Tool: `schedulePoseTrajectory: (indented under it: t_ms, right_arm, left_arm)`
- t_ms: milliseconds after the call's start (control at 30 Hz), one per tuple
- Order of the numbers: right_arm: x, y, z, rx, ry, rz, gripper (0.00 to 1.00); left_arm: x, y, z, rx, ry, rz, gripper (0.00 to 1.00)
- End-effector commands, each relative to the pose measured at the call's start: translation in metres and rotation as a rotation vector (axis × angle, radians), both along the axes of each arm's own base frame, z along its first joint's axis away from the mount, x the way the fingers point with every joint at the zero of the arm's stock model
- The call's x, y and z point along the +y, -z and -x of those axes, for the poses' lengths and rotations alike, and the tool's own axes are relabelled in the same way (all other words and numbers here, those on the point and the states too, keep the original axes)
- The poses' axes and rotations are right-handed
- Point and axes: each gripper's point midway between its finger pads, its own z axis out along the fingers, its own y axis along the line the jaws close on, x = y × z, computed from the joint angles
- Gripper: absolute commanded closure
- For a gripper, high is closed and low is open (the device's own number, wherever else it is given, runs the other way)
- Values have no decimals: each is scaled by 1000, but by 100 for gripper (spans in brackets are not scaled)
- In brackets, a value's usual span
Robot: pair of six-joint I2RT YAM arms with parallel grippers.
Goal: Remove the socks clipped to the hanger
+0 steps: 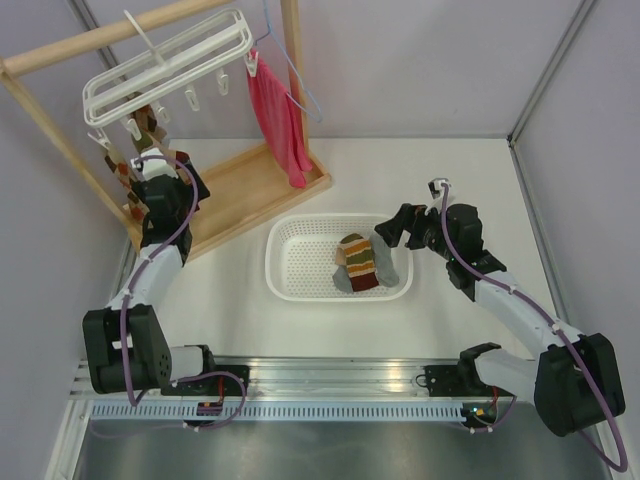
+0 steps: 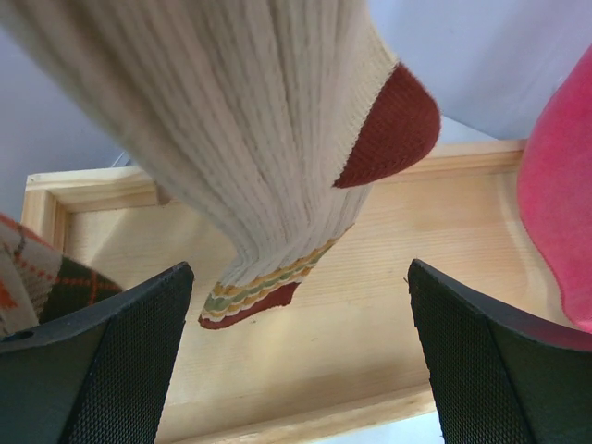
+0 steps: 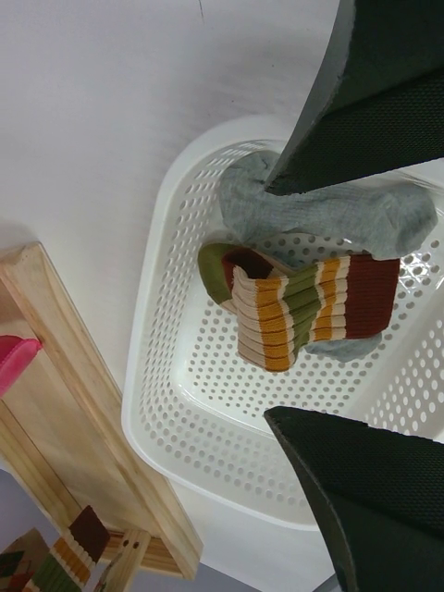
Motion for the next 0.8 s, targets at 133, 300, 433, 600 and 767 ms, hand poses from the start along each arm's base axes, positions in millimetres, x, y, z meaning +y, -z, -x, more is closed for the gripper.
schedulePoseTrajectory:
  t_ms: [133,300,433,600,767]
  right_arm:
    - [3,-9,-4,-43,-17,-19,2]
    - [2,-11,-3,-48,-16,-20,2]
    - [3,-12,-3,-46,-17,-25,2]
    - [4,-15,-1,-50,-24,-31,2]
    - [1,-18,0,-59,-13,-26,2]
  left_arm:
    - [8,-9,-9,-78,-11,-58,1]
    - [6,-6,-14,-87,11,-70,17]
    - [3,-3,-15,-84,23,-68,50]
    - [0,-2,-19,-84,47,-62,74]
    - [-1,0,-16,-78,45,-48,98]
